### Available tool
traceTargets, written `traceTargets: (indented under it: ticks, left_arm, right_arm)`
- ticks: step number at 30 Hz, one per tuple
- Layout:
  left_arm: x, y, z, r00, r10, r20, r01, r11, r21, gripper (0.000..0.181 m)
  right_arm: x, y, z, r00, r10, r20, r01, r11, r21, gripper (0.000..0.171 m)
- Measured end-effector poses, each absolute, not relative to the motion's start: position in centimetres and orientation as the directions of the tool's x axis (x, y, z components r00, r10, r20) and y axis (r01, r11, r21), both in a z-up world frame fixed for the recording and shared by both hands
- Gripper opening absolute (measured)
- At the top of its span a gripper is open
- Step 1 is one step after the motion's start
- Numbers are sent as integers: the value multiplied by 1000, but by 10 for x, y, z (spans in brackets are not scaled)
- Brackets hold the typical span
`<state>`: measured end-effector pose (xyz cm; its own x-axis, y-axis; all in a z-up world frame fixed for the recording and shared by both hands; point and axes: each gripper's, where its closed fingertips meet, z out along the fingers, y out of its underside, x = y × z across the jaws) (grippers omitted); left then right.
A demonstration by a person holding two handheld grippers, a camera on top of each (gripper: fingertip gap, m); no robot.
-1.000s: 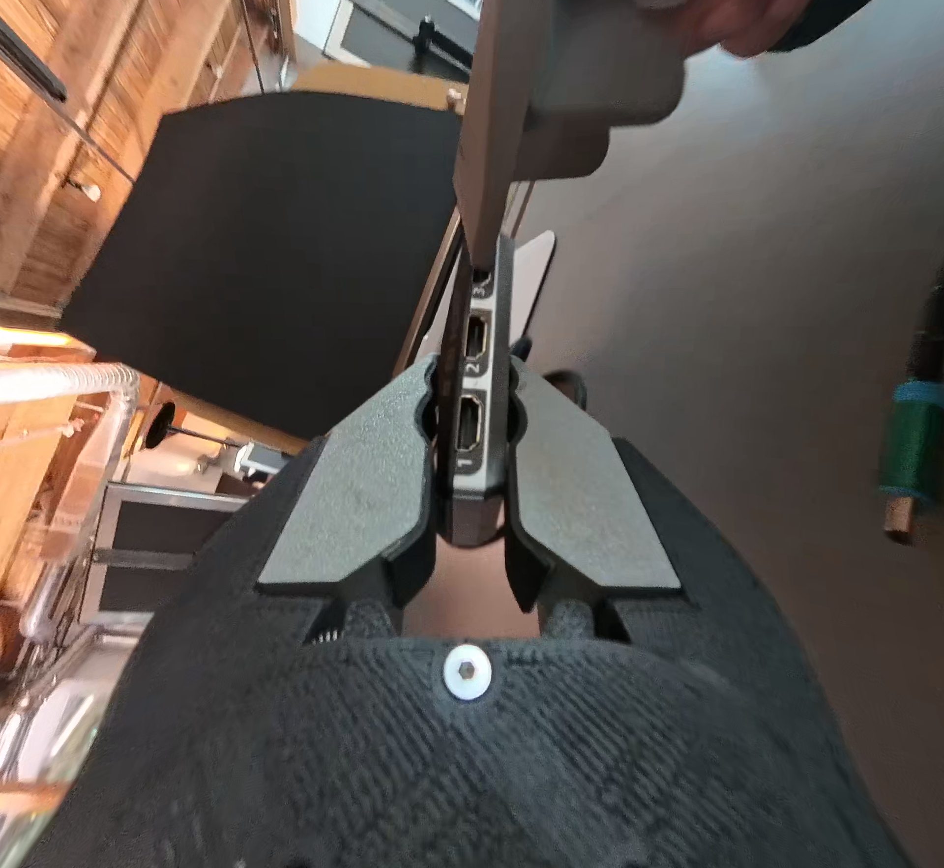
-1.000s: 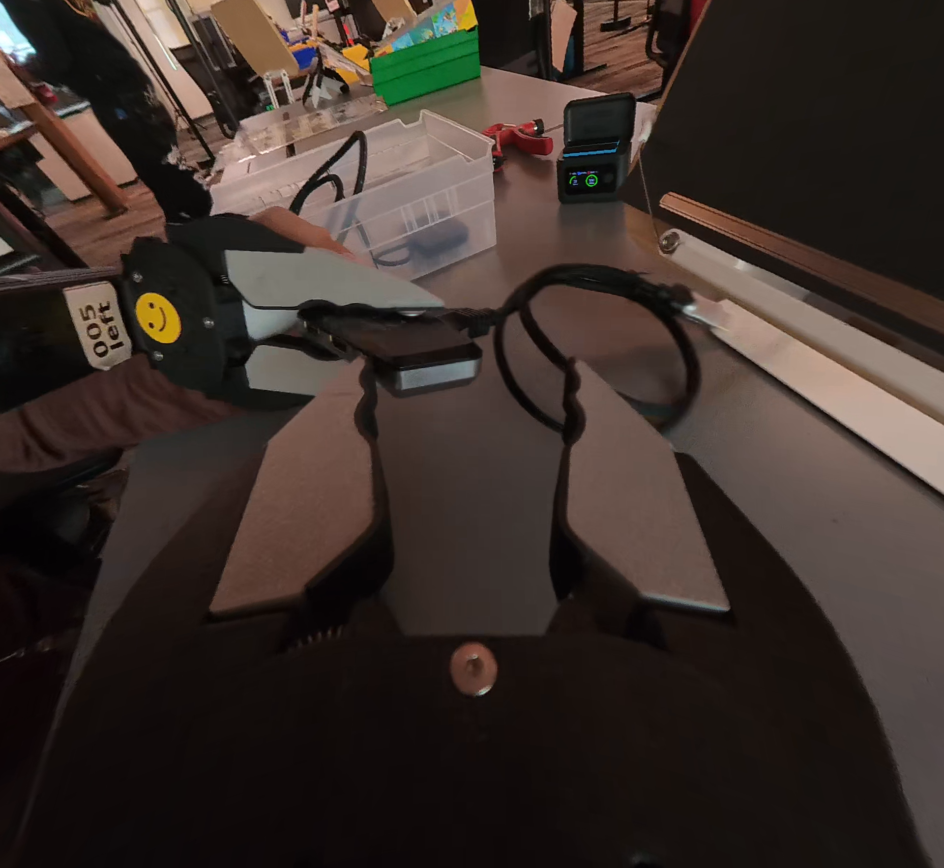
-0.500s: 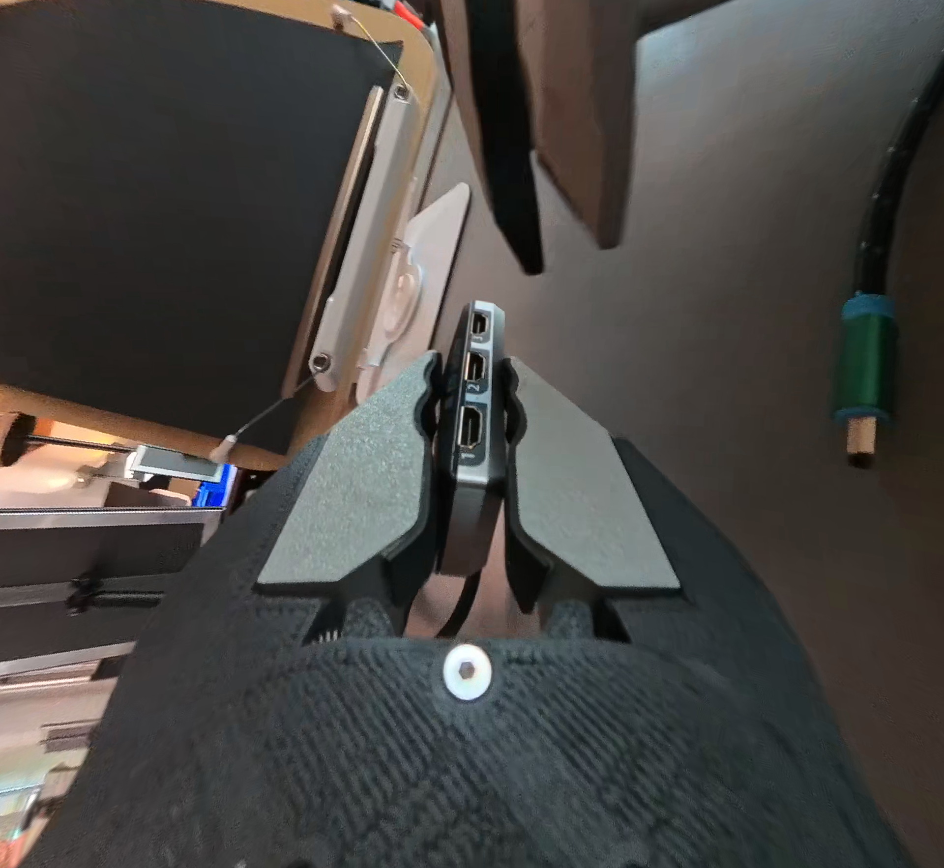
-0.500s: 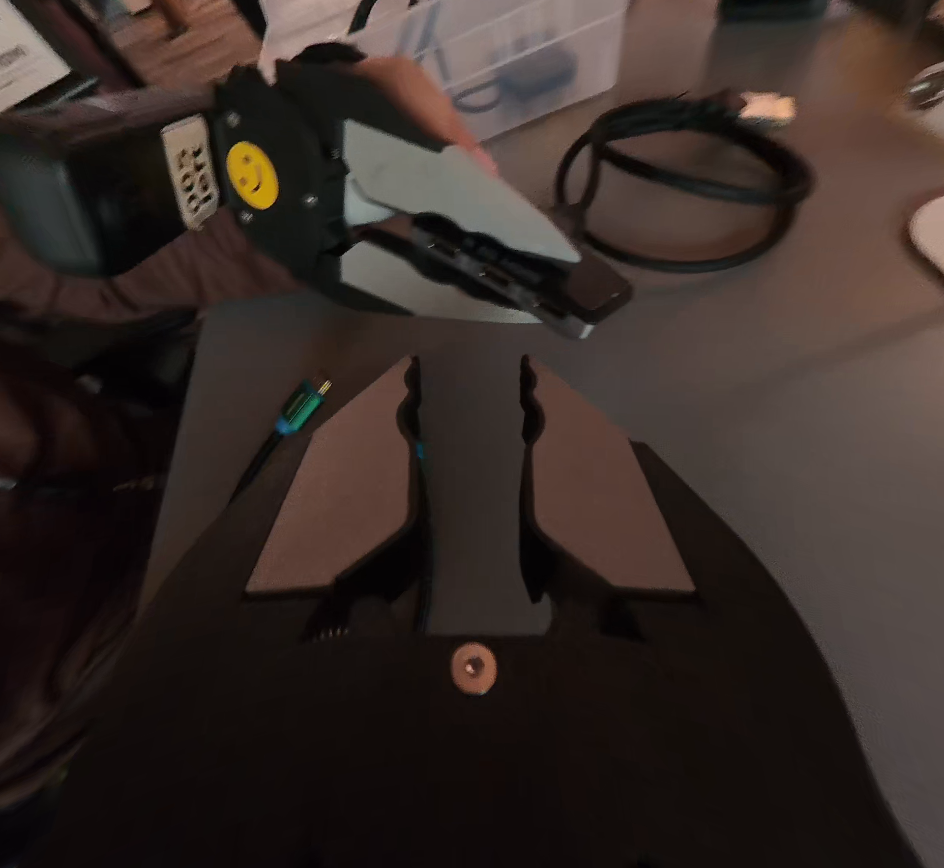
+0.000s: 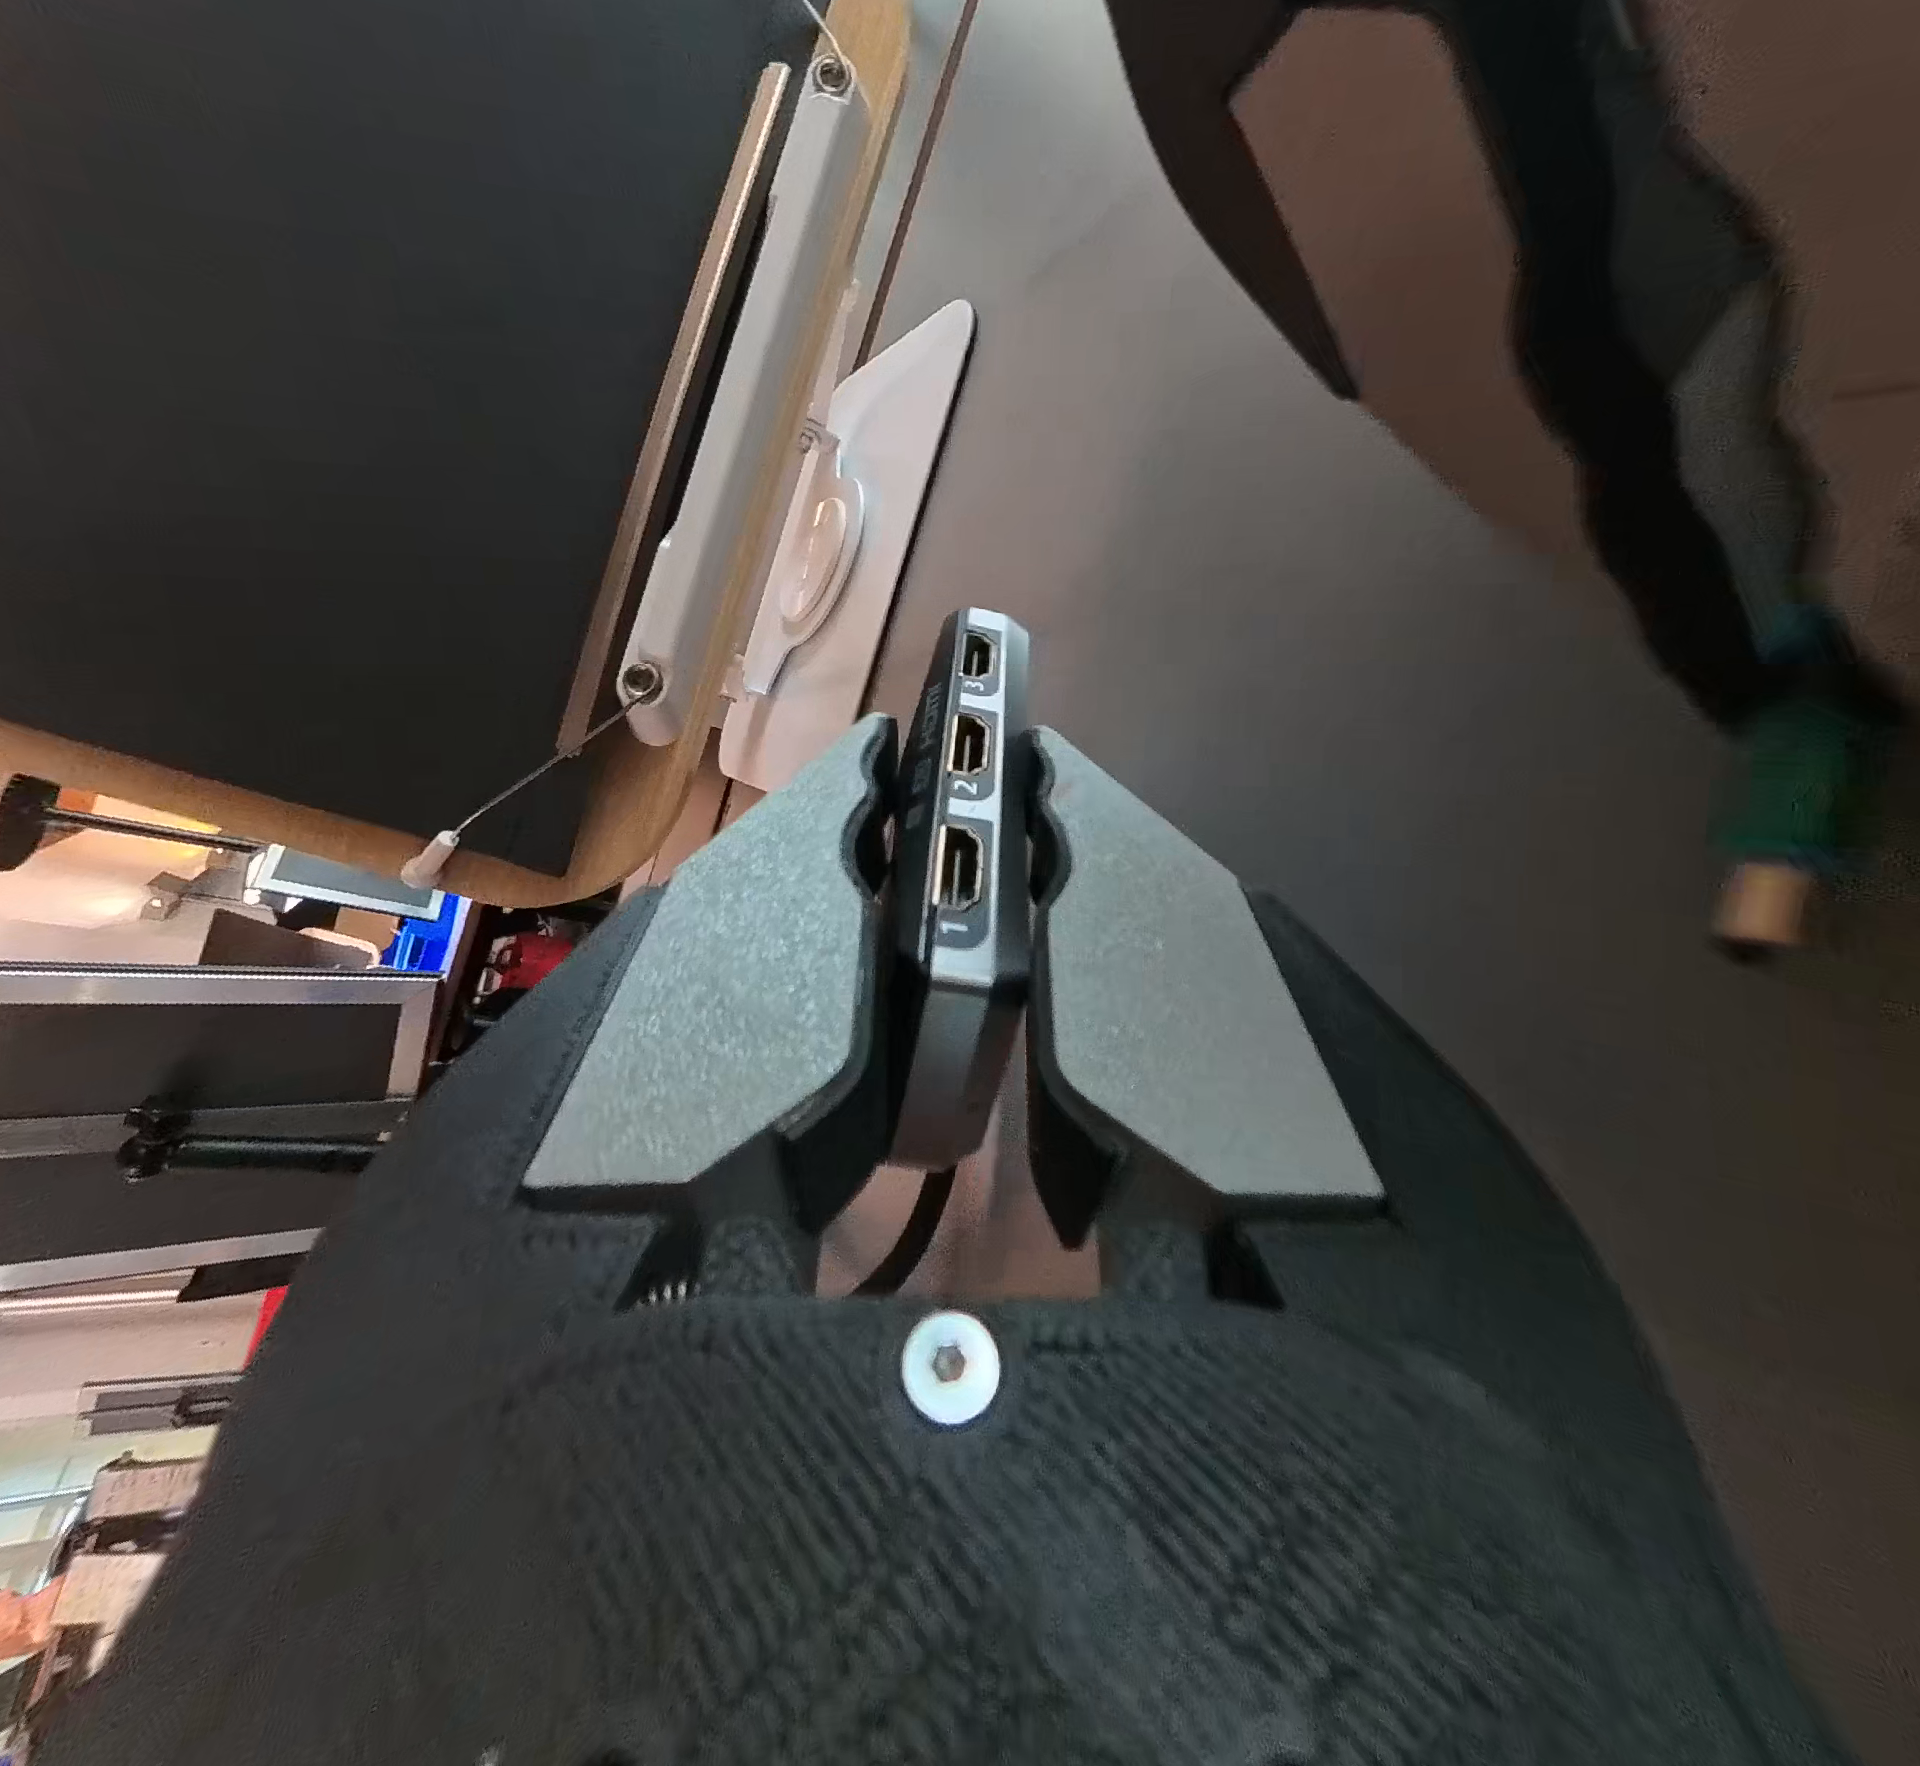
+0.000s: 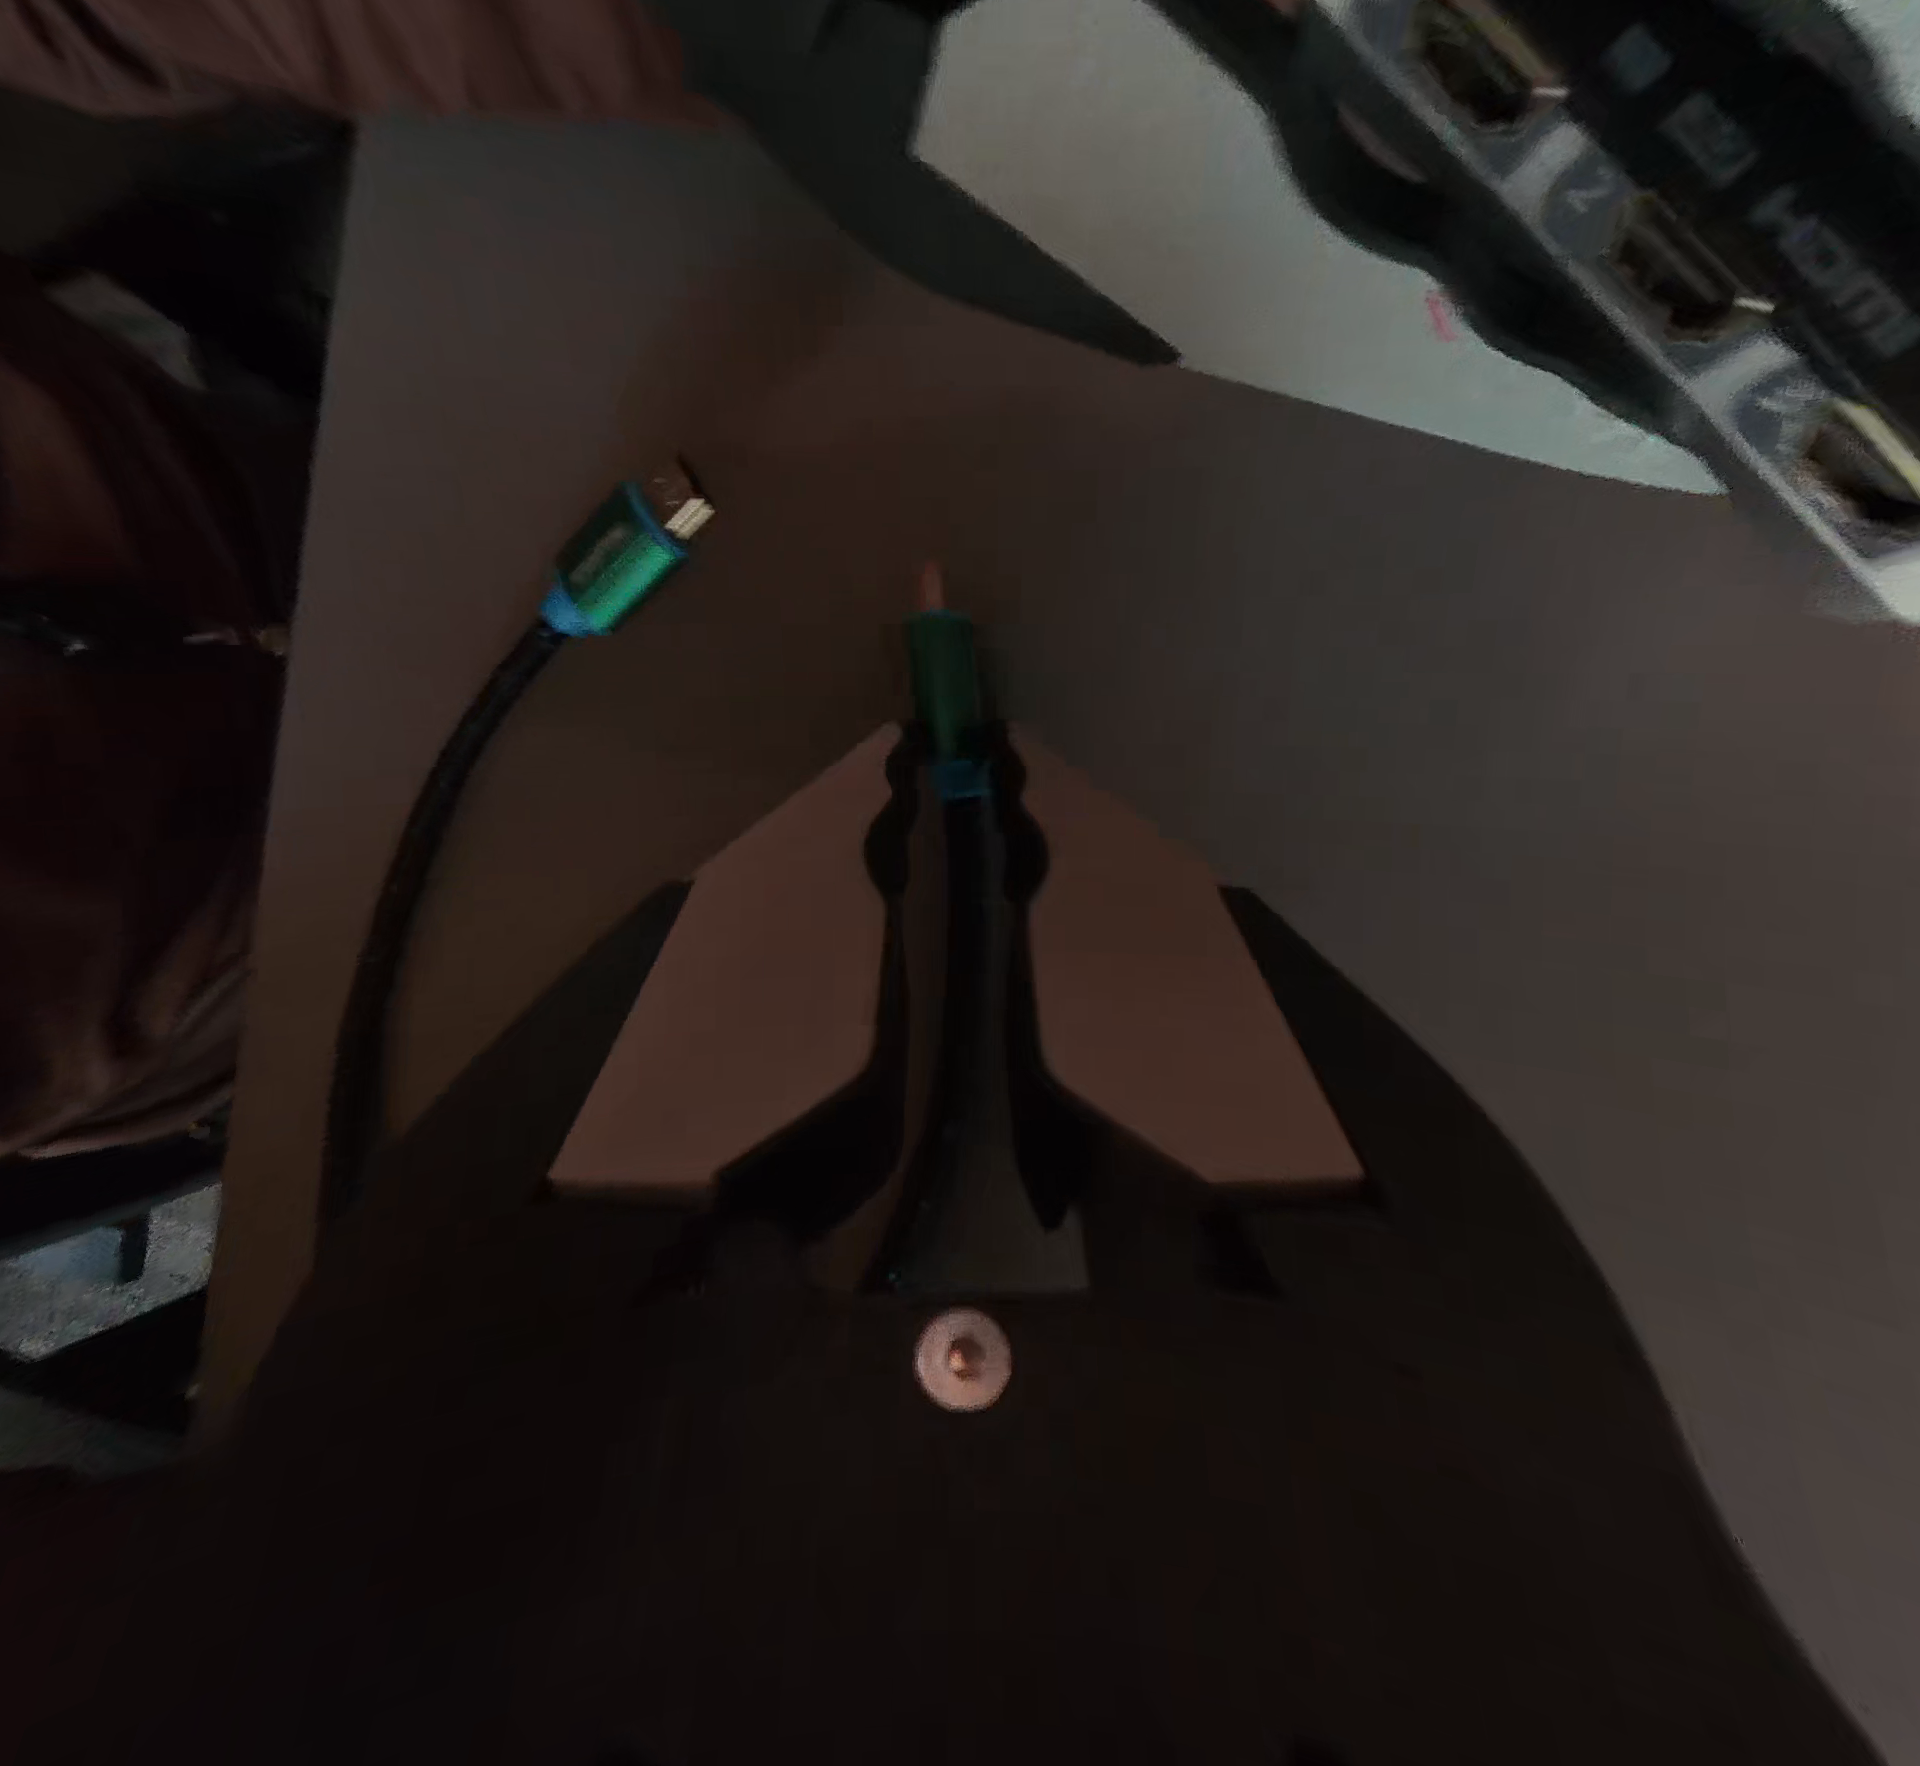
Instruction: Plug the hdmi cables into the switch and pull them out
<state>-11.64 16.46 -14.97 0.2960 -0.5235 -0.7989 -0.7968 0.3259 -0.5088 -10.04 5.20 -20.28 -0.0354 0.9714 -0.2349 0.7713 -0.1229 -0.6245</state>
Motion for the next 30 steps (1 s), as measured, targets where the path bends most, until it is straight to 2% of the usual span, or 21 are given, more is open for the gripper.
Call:
traceTargets:
  ticks: [6,10,15,25,30]
  left_arm:
    - [-124,173,-146,341,-503,-794,-801,287,-525,22]
    - [-129,177,-146,356,-496,-792,-806,266,-529,22]
    - [-132,179,-145,370,-486,-792,-804,259,-535,22]
    - [-139,185,-142,412,-469,-781,-802,219,-555,22]
    - [-139,183,-138,412,-459,-787,-801,230,-553,22]
  right_arm:
    - [-77,125,-196,276,961,29,737,-192,-648,9]
    - [-77,130,-176,318,947,-46,643,-251,-724,21]
    - [-70,143,-171,390,920,-51,601,-296,-743,21]
    - [-60,142,-187,422,895,-147,613,-401,-680,30]
    - [-60,143,-205,442,887,-132,657,-420,-626,22]
